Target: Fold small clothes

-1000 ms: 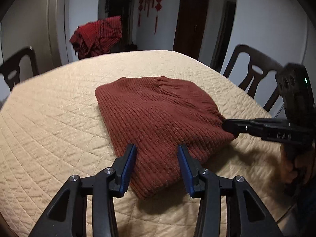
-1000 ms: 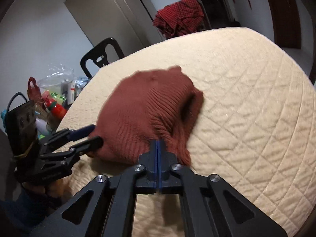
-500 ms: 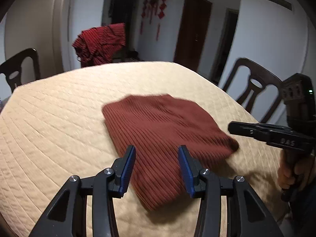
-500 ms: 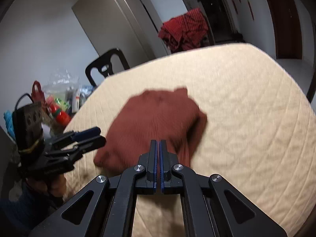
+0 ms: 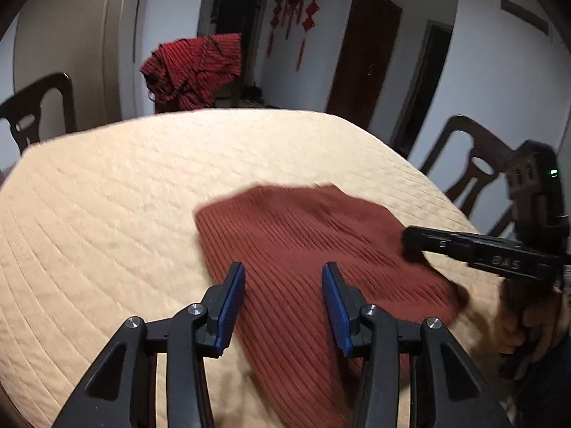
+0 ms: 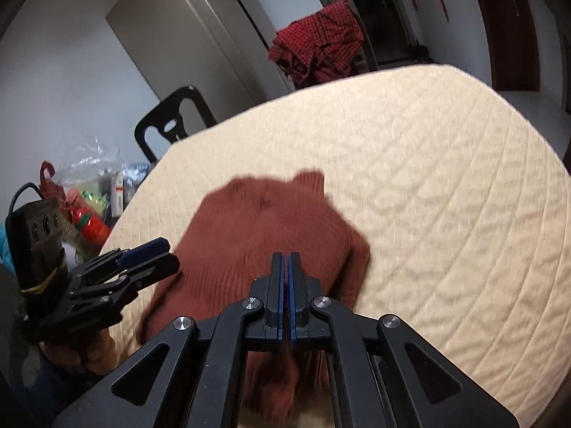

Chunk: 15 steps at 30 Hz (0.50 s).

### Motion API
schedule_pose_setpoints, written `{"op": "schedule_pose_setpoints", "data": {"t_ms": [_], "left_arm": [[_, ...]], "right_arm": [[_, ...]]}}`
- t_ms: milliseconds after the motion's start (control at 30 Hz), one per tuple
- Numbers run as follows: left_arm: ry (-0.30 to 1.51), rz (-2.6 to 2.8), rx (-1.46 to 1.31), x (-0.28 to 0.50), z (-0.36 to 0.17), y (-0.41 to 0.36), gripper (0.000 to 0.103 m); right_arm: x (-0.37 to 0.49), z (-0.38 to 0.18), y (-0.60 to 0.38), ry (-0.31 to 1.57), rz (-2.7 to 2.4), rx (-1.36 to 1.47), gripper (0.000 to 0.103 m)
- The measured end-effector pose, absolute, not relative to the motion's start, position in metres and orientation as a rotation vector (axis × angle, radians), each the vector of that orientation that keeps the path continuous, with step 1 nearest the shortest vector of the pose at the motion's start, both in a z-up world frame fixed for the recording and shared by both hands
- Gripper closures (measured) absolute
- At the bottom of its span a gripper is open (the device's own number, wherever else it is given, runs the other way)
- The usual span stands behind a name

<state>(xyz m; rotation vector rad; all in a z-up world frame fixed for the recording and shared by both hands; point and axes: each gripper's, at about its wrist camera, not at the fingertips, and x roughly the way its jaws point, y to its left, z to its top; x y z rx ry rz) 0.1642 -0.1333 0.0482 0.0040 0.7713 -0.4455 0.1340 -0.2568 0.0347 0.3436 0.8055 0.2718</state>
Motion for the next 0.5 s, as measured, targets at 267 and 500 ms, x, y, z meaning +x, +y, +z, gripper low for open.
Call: {"op": "schedule_pose_setpoints", "data": {"t_ms": [267, 500], "left_arm": [[0.858, -0.418, -0.008, 0.2, 0.017, -0.141, 0.056], [0.804, -0.444, 0.003, 0.164, 0.045, -0.134, 0.056]], "right_arm": [[0.169, 0.005, -0.274, 0.872, 0.206, 0.397, 0.102], [0.126, 0.038, -0.269, 0.803, 0.267, 0.37, 0.102]]}}
